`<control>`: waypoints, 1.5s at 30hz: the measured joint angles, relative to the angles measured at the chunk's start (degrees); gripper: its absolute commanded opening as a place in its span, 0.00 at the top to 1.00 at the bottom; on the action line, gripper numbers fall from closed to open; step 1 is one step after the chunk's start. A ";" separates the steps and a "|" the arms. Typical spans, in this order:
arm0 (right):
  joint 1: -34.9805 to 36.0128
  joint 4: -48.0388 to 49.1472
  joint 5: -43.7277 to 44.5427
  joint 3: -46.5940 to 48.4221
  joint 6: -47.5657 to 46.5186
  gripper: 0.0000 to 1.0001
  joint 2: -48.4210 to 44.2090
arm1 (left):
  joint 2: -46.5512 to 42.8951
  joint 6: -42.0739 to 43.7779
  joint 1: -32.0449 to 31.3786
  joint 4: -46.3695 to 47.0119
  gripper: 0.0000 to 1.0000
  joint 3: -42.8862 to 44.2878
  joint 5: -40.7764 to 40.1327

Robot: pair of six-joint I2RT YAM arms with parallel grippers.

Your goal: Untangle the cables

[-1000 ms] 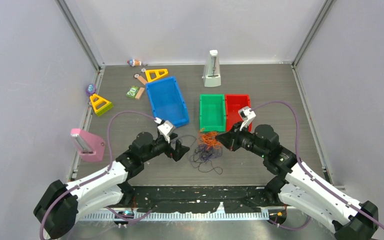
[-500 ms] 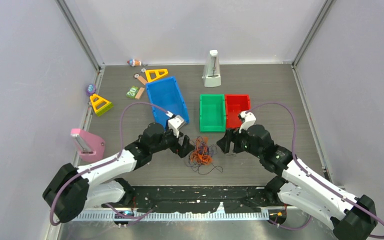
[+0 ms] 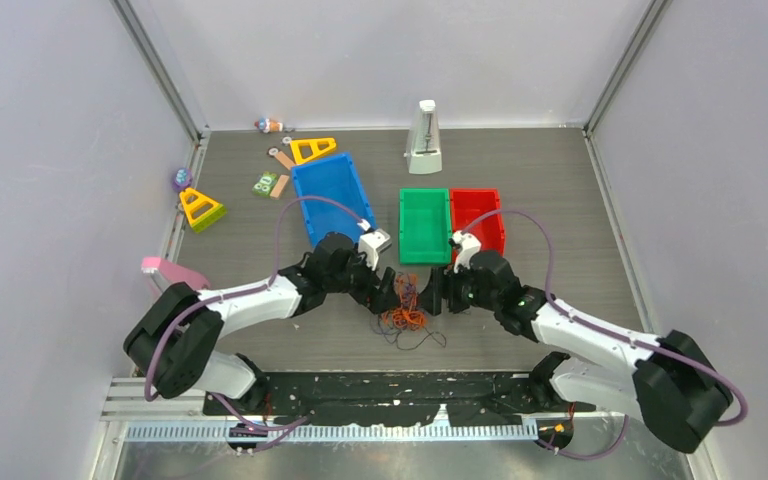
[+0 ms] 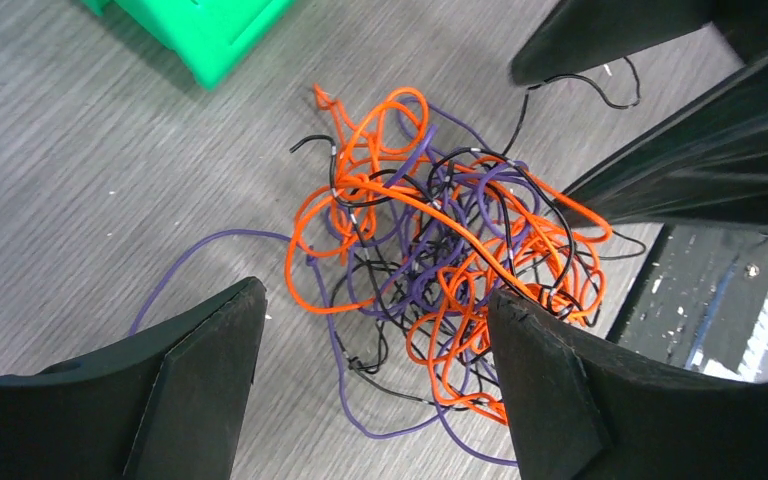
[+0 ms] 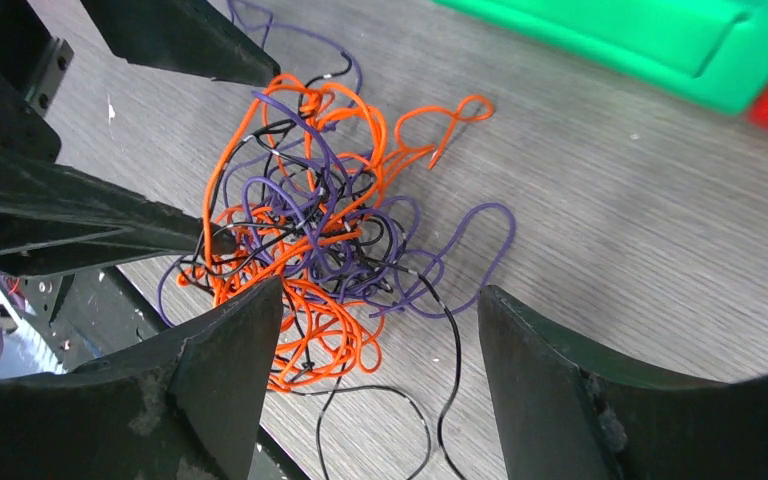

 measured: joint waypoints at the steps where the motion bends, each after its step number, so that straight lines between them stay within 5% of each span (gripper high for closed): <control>1: 0.02 1.40 -0.76 -0.24 0.22 0.26 1.42 | 0.22 -0.22 0.00 0.04 0.20 0.07 0.59; 6: 0.42 8.33 -3.78 -1.18 1.88 0.40 8.39 | 3.06 -2.03 0.00 1.05 0.22 1.57 4.90; 8: 1.14 10.51 -3.89 -1.16 2.23 0.47 10.51 | 3.34 -2.82 0.00 1.55 0.37 1.57 6.21; 11: 2.45 13.11 -3.91 -1.16 2.75 0.58 12.37 | 3.41 -3.87 0.00 2.84 0.72 1.57 7.67; 13: 3.15 15.04 -3.85 -1.16 3.21 0.72 13.00 | 3.93 -3.93 0.00 2.78 0.92 2.08 8.46; 14: 3.32 16.04 -3.85 -1.20 3.45 0.89 13.09 | 4.52 -3.98 0.00 2.67 1.00 2.64 8.81; 15: 3.50 16.85 -3.65 -1.25 3.78 0.92 13.09 | 5.14 -4.22 0.00 2.64 1.00 3.23 9.01; 21: 3.96 16.35 2.47 -1.27 4.96 0.95 11.15 | 4.61 -3.45 0.00 1.99 1.00 3.85 7.15; 24: 4.11 10.23 12.44 -1.22 6.69 0.95 6.45 | 0.94 -2.99 0.02 1.36 1.00 2.38 2.23; 36: 3.69 -14.99 42.45 -2.45 17.25 0.95 -11.50 | -27.12 -3.45 1.11 0.70 1.00 -12.94 -36.44; 37: 3.72 -15.34 42.42 -2.84 16.74 0.95 -11.96 | -28.28 -3.43 1.16 0.68 0.96 -13.90 -37.90; 42: 3.72 -8.07 30.69 -4.83 9.68 0.95 -13.09 | -28.68 -1.49 1.16 2.43 0.34 -15.30 -33.27; 45: 3.72 -2.93 22.03 -5.05 7.50 0.95 -12.92 | -25.73 -0.85 1.14 5.46 0.21 -15.23 -24.72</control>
